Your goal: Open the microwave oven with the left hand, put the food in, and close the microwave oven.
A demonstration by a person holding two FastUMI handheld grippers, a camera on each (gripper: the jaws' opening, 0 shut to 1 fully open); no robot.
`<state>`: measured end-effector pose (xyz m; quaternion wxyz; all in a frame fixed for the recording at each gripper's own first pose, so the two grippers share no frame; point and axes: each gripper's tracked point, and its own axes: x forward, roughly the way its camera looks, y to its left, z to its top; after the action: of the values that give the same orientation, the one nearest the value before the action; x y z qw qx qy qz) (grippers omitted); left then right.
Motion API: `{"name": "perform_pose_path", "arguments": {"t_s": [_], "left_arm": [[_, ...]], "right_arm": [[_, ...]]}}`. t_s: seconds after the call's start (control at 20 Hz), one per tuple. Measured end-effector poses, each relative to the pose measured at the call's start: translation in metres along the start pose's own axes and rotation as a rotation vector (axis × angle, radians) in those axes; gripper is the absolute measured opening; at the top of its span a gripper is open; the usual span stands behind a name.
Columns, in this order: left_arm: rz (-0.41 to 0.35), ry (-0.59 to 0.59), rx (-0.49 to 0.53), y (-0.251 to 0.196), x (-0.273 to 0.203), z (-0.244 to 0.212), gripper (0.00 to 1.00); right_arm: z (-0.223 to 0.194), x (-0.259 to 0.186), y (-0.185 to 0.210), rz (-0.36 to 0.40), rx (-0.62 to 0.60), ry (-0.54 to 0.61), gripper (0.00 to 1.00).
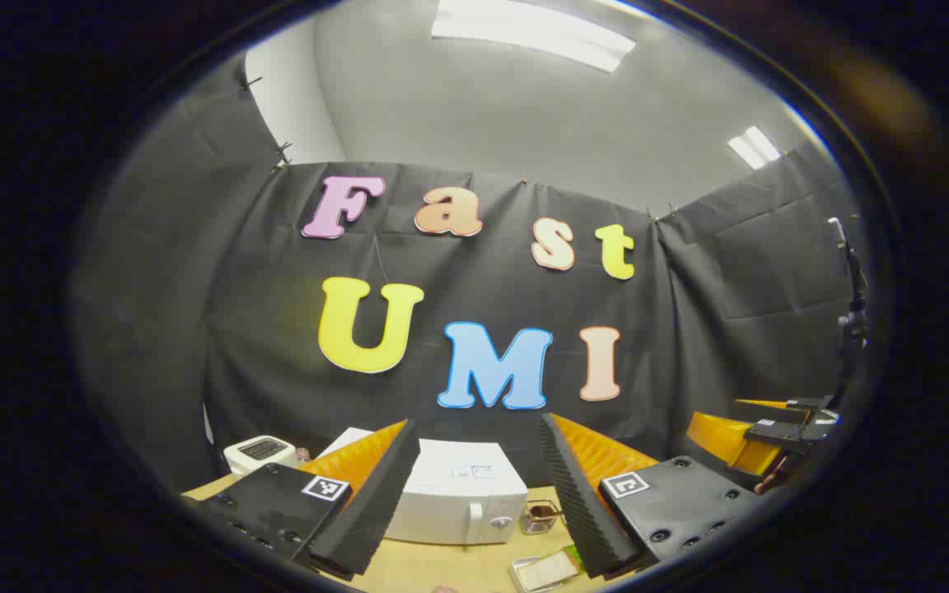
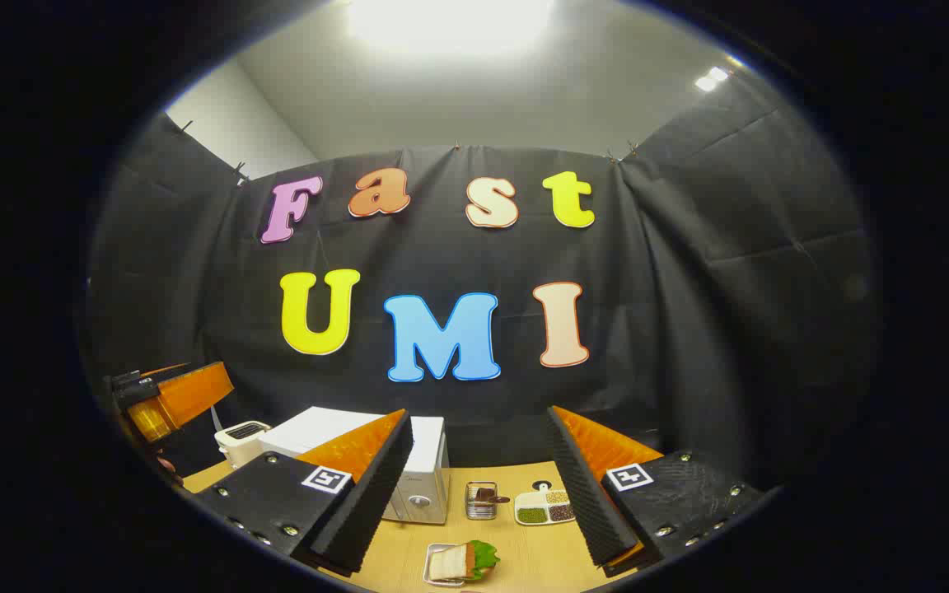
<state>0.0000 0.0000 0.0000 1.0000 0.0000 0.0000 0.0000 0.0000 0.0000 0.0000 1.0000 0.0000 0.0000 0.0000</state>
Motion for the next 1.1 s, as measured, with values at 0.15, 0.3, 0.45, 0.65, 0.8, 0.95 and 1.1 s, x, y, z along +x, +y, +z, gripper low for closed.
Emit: {"name": "perform_pose_path", "arguments": {"t_s": [0.15, 0.3, 0.45, 0.65, 0.8, 0.95, 1.1], "left_arm": [[0.005, 0.001, -0.013, -0.01, 0.004, -0.007, 0.96], [0.022, 0.006, -0.002, -0.012, 0.009, -0.01, 0.96], [0.033, -0.002, 0.014, -0.019, 0.016, -0.016, 0.96], [0.047, 0.02, 0.033, -0.029, 0.029, -0.036, 0.95], [0.051, 0.043, 0.046, -0.034, 0.042, -0.056, 0.96], [0.056, 0.084, 0.045, -0.039, 0.055, -0.092, 0.96], [0.061, 0.15, 0.049, -0.039, 0.075, -0.145, 0.95]], "right_arm": [[-0.006, 0.005, -0.002, 0.021, -0.006, 0.004, 0.96], [-0.014, 0.014, 0.001, 0.053, 0.013, 0.021, 0.97], [-0.02, 0.024, -0.004, 0.069, 0.009, 0.029, 0.96], [-0.024, 0.035, -0.009, 0.097, 0.003, 0.022, 0.96], [-0.023, 0.044, -0.017, 0.112, 0.016, 0.008, 0.96], [-0.02, 0.051, -0.028, 0.122, 0.035, -0.008, 0.97], [-0.024, 0.06, -0.044, 0.123, 0.045, -0.006, 0.96]]}}
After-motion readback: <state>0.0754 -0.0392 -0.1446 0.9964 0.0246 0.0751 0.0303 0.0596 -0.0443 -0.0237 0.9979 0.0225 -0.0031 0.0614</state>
